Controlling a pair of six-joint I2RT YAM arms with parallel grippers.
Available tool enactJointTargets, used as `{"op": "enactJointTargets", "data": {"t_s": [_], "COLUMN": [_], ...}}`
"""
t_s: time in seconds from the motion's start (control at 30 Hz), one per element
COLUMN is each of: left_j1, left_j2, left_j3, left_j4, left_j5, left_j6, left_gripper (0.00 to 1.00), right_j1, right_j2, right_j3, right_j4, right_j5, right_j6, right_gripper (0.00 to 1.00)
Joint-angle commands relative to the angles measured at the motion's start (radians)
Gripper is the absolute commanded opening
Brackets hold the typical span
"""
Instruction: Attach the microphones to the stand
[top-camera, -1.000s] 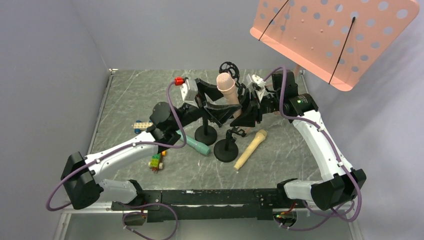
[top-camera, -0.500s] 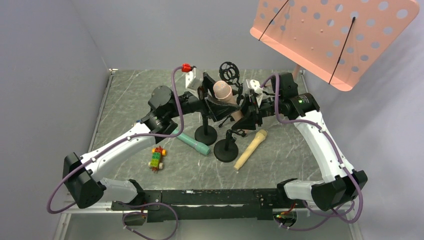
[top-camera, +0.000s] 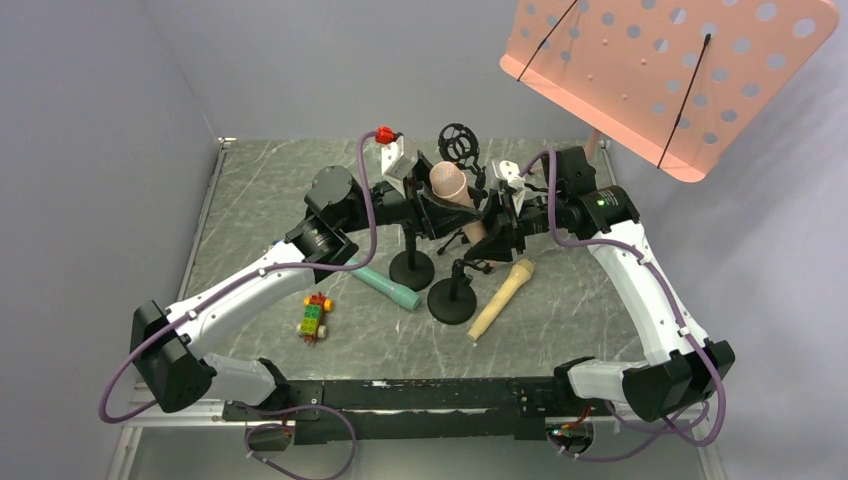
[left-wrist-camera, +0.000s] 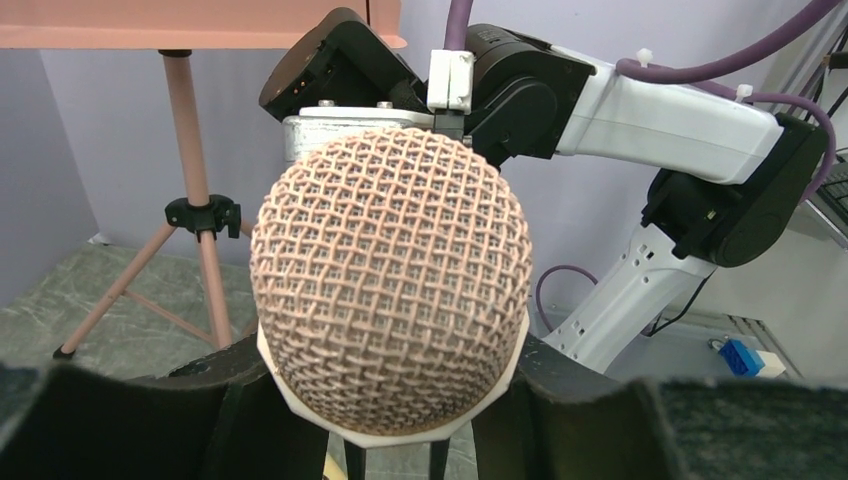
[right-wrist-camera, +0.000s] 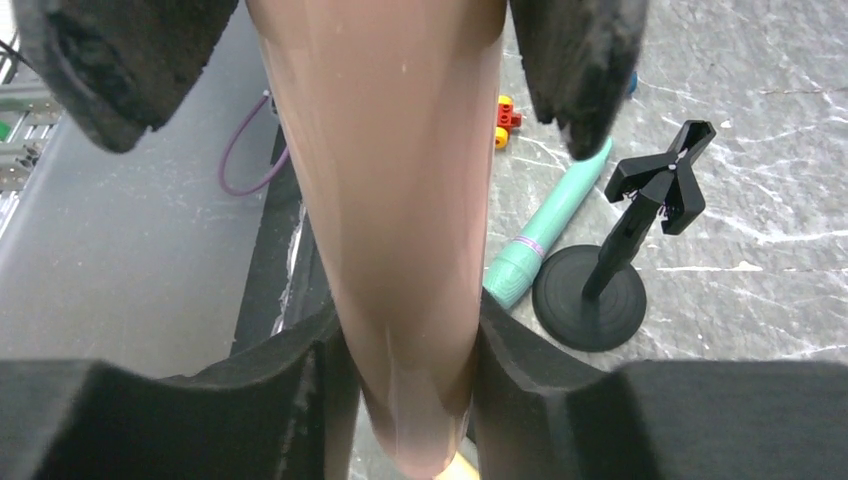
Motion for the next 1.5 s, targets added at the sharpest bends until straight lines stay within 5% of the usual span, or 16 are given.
{"op": "enactJointTargets", "data": {"t_s": [0.0,0.03,0.17,0.6,0.67,0.77,0.97,1.17,1.47], "left_j1": [0.002,0.003,0.007,0.019,0.020,0.021,0.020,0.020,0.021], "left_j2": [-0.044,-0.059,-0.098,-0.295,-0.326,-0.369,-0.408,-0.422,-0.412], "left_j3": [-0.005,-0.018,-0.068,-0.193,-0.216,-0.245,-0.276,-0.292,-0.291], "left_j4": [0.021,0.031,0.070,-0.081,-0.103,-0.119,-0.147,-0.141,-0.134], "left_j5": [-0.014,-0.019,-0.036,-0.096,-0.113,-0.138,-0.162,-0.177,-0.171], "left_j6": [0.039,0.044,0.052,0.165,0.183,0.204,0.222,0.230,0.231], "left_gripper": [0.00,0.00,0.00,0.00,0.00,0.00,0.00,0.00,0.00], "right_j1": [0.005,0.005,0.001,-0.236,-0.263,-0.277,-0.278,-0.278,-0.273], "right_j2": [-0.019,-0.022,-0.023,-0.068,-0.052,0.003,0.166,0.262,0.309], "right_j3": [0.021,0.020,0.037,-0.052,-0.091,-0.103,-0.061,-0.040,-0.050], "right_j4": [0.017,0.015,-0.006,-0.040,-0.071,-0.205,-0.462,-0.504,-0.505], "right_j5": [0.000,0.008,0.037,-0.011,-0.021,-0.032,-0.022,-0.033,-0.059], "right_j6": [-0.029,-0.032,-0.052,-0.225,-0.300,-0.491,-0.831,-0.952,-1.000], "right_gripper": [0.61,0.79,0.99,0.98,0.93,0.73,0.19,0.00,0.00]}}
